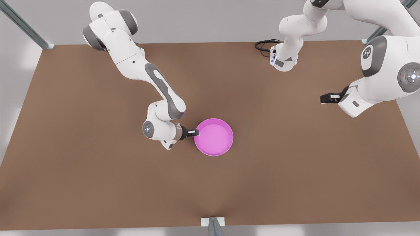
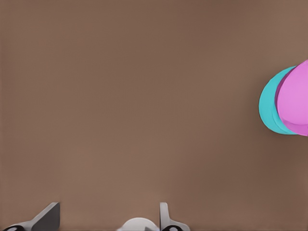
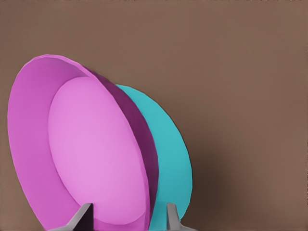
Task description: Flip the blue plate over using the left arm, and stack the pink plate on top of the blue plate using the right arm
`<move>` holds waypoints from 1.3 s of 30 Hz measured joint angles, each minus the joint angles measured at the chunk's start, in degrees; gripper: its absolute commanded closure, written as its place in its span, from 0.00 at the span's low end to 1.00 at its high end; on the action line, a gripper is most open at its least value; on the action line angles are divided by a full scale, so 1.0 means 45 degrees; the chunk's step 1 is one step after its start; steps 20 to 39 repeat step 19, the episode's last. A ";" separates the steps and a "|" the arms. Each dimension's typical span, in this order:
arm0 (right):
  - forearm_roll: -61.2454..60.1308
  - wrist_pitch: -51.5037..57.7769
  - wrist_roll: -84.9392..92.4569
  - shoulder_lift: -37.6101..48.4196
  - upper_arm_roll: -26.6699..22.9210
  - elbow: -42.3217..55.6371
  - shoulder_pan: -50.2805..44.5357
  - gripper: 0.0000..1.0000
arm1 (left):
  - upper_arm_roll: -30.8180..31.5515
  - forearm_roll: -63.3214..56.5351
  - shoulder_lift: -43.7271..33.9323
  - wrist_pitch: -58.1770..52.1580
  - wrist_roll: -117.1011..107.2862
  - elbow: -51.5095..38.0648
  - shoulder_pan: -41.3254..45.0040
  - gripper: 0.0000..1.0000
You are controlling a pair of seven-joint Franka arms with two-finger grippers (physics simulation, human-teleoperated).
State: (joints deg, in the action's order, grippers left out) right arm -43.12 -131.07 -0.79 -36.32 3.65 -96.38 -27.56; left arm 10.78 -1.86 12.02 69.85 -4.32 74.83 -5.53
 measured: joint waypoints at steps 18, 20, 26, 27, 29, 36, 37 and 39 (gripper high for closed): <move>0.8916 1.3254 0.0892 0.2913 -0.3580 0.7352 0.3834 0.00 | 0.0000 0.0059 0.0121 -0.0400 0.0058 -0.0022 0.0000 0.00; 0.9016 1.3558 0.0981 0.2936 -0.3580 0.7284 0.3840 0.00 | -0.0001 0.0066 0.0146 -0.0405 0.0058 -0.0022 0.0018 0.00; 0.9016 1.3558 0.0981 0.2936 -0.3580 0.7284 0.3840 0.00 | -0.0001 0.0066 0.0146 -0.0405 0.0058 -0.0022 0.0018 0.00; 0.9016 1.3558 0.0981 0.2936 -0.3580 0.7284 0.3840 0.00 | -0.0001 0.0066 0.0146 -0.0405 0.0058 -0.0022 0.0018 0.00; 0.9016 1.3558 0.0981 0.2936 -0.3580 0.7284 0.3840 0.00 | -0.0001 0.0066 0.0146 -0.0405 0.0058 -0.0022 0.0018 0.00; 0.9016 1.3558 0.0981 0.2936 -0.3580 0.7284 0.3840 0.00 | -0.0001 0.0066 0.0146 -0.0405 0.0058 -0.0022 0.0018 0.00; 0.9016 1.3558 0.0981 0.2936 -0.3580 0.7284 0.3840 0.00 | -0.0001 0.0066 0.0146 -0.0405 0.0058 -0.0022 0.0018 0.00; 0.9016 1.3558 0.0981 0.2936 -0.3580 0.7284 0.3840 0.00 | -0.0001 0.0066 0.0146 -0.0405 0.0058 -0.0022 0.0018 0.00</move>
